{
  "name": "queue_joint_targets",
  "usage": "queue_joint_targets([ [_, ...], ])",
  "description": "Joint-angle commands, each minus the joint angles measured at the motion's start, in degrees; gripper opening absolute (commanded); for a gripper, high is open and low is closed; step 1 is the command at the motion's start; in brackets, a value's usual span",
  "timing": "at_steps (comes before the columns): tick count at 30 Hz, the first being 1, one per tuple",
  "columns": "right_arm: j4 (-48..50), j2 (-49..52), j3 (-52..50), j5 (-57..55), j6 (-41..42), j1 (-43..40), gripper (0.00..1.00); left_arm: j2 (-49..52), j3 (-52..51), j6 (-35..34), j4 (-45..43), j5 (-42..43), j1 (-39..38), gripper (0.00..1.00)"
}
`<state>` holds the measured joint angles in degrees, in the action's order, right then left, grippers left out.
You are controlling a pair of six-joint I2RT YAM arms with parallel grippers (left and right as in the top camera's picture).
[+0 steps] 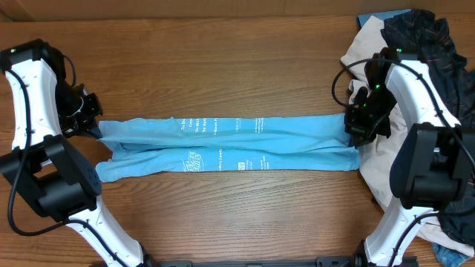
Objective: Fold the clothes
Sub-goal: 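Pull the folded strip taut between both grippers and lower it flat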
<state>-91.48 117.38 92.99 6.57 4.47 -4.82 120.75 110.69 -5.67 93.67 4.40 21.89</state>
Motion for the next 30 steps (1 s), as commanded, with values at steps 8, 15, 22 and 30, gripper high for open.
queue_joint_targets([
  [8,1.9,-0.4,-1.7,-3.0,0.0,0.1,0.37,-2.1,-0.1,-0.8,0.4,-0.4,0.2,0.04],
  [15,3.2,-0.4,-1.7,-3.3,0.2,0.1,0.36,-2.1,-0.1,-0.7,0.5,-0.4,0.2,0.04],
  [22,5.2,-0.4,-1.8,-1.8,0.0,0.3,0.32,-2.0,-0.1,-0.8,0.8,-1.0,0.2,0.04],
  [30,6.4,-0.4,-1.8,-1.8,0.0,0.3,0.32,-2.0,-1.0,-0.8,0.6,-1.0,-0.6,0.04],
])
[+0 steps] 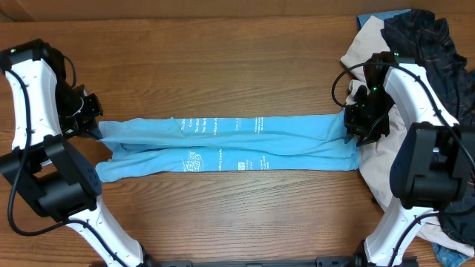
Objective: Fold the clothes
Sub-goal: 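Pull the folded strip taut between both grippers and lower it flat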
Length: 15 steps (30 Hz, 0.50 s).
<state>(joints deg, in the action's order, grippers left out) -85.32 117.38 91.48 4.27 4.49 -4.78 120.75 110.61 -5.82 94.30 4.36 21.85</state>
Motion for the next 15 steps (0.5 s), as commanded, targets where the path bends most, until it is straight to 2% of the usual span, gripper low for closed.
queue_joint_targets([
  [1,0.2,-0.4,-0.3,0.5,0.0,0.3,0.32,-2.0,-1.6,-0.6,-0.3,-1.0,-0.8,0.04],
  [7,0.0,-0.4,-0.3,0.5,0.0,0.3,0.32,-2.0,-7.8,-1.6,-1.5,-4.2,-1.6,0.04],
  [11,0.0,-0.4,-0.3,0.5,0.0,0.3,0.32,-2.0,-12.1,-5.1,-2.3,-9.4,-1.6,0.06],
  [14,0.0,-0.4,-0.3,0.5,0.0,0.3,0.32,-2.0,-14.6,-6.7,-3.8,-11.4,-1.6,0.25],
  [15,0.0,-0.4,-0.3,0.5,0.0,0.3,0.32,-2.0,-15.1,-6.7,-4.4,-11.4,-1.6,0.25],
])
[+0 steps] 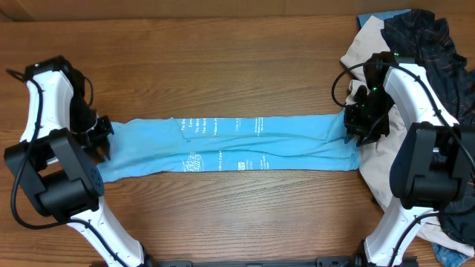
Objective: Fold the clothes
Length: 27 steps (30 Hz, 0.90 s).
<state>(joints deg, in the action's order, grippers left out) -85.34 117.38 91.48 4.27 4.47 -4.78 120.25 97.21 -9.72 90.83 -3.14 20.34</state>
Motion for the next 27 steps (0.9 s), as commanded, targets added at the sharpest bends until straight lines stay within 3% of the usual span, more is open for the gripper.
queue_joint_targets([
  [1,0.0,-0.4,-0.3,0.5,0.0,0.3,0.32,-1.5,-2.0,-2.8,-1.3,-3.9,-0.1,0.27],
  [3,0.0,-0.4,-0.3,0.5,0.0,0.3,0.32,-1.5,-1.9,-2.8,-1.6,-3.9,0.0,0.29],
  [6,-0.2,-0.4,-0.3,0.5,0.0,0.3,0.32,-1.5,-0.2,-2.8,-1.4,-3.4,-0.1,0.12],
  [11,-0.1,-0.4,-0.3,0.5,0.3,0.3,0.32,-2.3,5.1,-2.4,-1.4,1.0,-1.3,0.07],
  [14,0.3,-0.4,-0.3,1.0,1.3,0.2,0.34,-3.5,6.2,-0.1,-4.2,6.3,-3.4,0.07],
  [17,0.2,-0.4,-0.3,1.6,1.3,0.2,0.43,-3.6,6.0,0.2,-7.6,8.7,-6.6,0.08],
  [23,3.7,-0.3,-0.5,2.4,1.6,-0.5,0.54,-3.3,1.4,0.5,-12.6,8.0,-13.5,0.09],
  [27,4.1,-0.3,-0.5,2.4,1.5,-0.6,0.54,-3.3,-5.7,0.1,-19.4,7.2,-15.1,0.09],
])
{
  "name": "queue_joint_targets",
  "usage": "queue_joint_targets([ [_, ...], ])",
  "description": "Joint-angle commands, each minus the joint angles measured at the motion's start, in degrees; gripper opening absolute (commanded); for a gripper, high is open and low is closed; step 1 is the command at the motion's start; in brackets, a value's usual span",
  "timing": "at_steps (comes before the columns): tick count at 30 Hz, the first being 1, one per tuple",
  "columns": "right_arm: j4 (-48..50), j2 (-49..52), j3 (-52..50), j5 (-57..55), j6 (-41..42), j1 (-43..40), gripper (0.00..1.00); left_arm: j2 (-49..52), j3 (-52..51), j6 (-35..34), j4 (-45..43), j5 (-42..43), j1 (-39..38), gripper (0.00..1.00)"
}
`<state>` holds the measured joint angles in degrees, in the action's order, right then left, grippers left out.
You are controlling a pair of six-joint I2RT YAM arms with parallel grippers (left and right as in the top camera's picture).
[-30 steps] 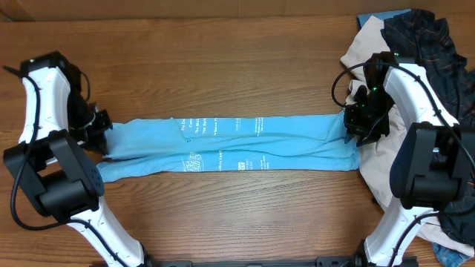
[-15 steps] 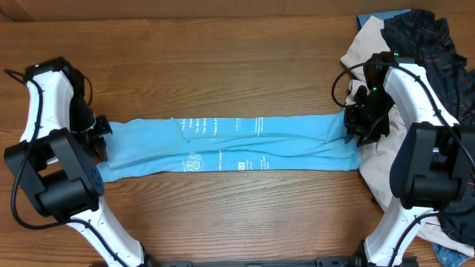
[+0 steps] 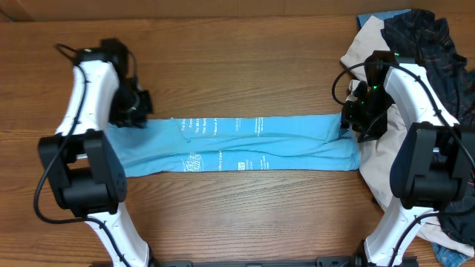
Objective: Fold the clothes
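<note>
A light blue garment (image 3: 237,144) with white print lies folded into a long narrow strip across the middle of the table. My left gripper (image 3: 136,117) sits at the strip's upper left end, pinching the cloth's top edge, with its fingers mostly hidden under the wrist. My right gripper (image 3: 349,122) is at the strip's upper right corner, shut on the cloth there. The strip's left end (image 3: 117,152) lies flat below the left gripper.
A pile of other clothes, beige (image 3: 382,167) and dark patterned (image 3: 434,44), fills the right side of the table under and behind the right arm. Bare wooden tabletop (image 3: 237,59) surrounds the strip.
My left gripper has moved up and to the right, from the strip's far left end to its upper edge further in. The strip's left end has drawn in to the right. The right gripper barely moved.
Both grippers first held the two ends of the stretched blue strip, and stayed so a second later. Then the left gripper stood lower and further in over the left end. Now it is up and to the right, with the strip shorter on the left.
</note>
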<state>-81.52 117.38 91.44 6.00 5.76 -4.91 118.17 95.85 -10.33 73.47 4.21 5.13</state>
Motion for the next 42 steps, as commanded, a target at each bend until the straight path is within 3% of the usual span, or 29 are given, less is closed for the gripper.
queue_joint_targets([
  [1,0.2,-0.3,-0.4,0.7,0.2,-0.5,0.55,-1.3,-6.3,0.4,-4.2,-0.7,0.2,0.09],
  [11,0.2,-0.3,-0.4,0.5,0.0,-0.5,0.55,-1.3,-18.4,0.3,-13.6,-4.9,4.0,0.11],
  [17,-0.2,-0.3,-0.4,0.9,0.0,-0.5,0.71,-1.3,-21.5,0.5,-16.6,-6.1,11.9,0.12],
  [20,0.0,-0.3,-0.4,1.7,-0.2,-0.5,0.74,-1.3,-21.2,0.7,-16.6,-3.4,17.3,0.12],
  [24,0.3,-0.4,-0.7,11.1,-7.5,-0.2,0.72,-1.3,-21.1,2.7,-16.9,3.0,21.1,0.11],
  [32,6.2,-0.3,-6.6,16.3,-11.1,1.8,0.76,-1.3,-20.8,4.6,-16.7,7.9,19.1,0.11],
  [42,18.0,-0.2,-14.5,19.7,-13.3,6.9,0.81,-2.3,-13.9,5.0,-10.1,7.9,17.7,0.13],
])
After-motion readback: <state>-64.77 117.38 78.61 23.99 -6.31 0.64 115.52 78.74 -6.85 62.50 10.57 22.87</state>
